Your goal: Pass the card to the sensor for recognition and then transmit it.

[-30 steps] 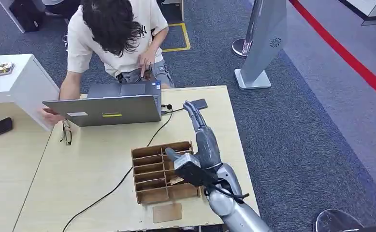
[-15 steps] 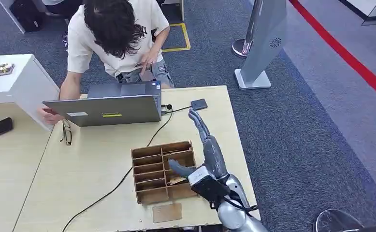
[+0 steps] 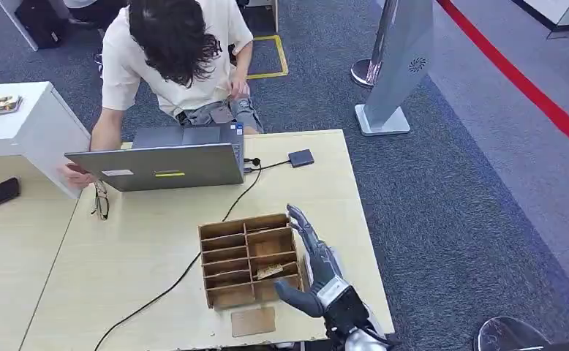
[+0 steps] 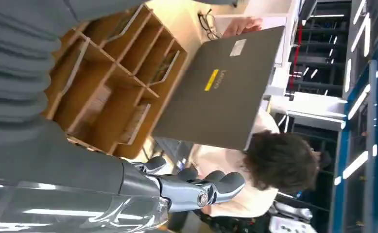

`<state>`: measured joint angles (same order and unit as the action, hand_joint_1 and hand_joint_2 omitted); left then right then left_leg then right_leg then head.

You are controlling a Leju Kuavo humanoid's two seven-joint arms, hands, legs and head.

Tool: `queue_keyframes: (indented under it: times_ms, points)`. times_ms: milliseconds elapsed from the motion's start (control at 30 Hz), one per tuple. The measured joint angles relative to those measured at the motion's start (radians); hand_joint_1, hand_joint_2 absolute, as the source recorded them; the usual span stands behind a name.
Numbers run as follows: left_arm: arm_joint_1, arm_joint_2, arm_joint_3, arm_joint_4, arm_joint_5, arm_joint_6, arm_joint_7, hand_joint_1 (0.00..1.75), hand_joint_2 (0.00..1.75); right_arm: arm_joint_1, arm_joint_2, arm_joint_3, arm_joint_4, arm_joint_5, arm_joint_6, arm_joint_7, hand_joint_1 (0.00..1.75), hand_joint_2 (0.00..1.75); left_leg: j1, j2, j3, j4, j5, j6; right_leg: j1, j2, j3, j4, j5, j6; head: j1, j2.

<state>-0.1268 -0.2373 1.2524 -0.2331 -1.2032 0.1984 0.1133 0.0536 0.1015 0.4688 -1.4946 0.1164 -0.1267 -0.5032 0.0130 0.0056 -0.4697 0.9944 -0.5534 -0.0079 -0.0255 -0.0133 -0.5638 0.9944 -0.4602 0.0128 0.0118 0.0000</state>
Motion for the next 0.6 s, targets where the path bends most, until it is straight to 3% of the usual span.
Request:
queue_keyframes:
  times_ms: [467,500,600]
  points:
    - [0.0,0.0,0.0,0.0,0.006,0.011,0.003,0.0,0.0,0.085,-0.018,-0.048,-0.001,-0.073,0.029,-0.016,0.0,0.0,0.0,0.0,0.0,0.0,0.0,0.0,0.0,0.0,0.0,0.0,0.0,0.0,0.0,0.0]
    - [0.0,0.0,0.0,0.0,0.006,0.011,0.003,0.0,0.0,0.087,-0.019,-0.049,-0.002,-0.078,0.03,-0.016,0.0,1.75,0.0,0.0,0.0,0.0,0.0,0.0,0.0,0.0,0.0,0.0,0.0,0.0,0.0,0.0]
    - [0.0,0.0,0.0,0.0,0.006,0.011,0.003,0.0,0.0,0.094,-0.019,-0.05,-0.002,-0.087,0.033,-0.017,0.0,1.75,0.0,0.0,0.0,0.0,0.0,0.0,0.0,0.0,0.0,0.0,0.0,0.0,0.0,0.0]
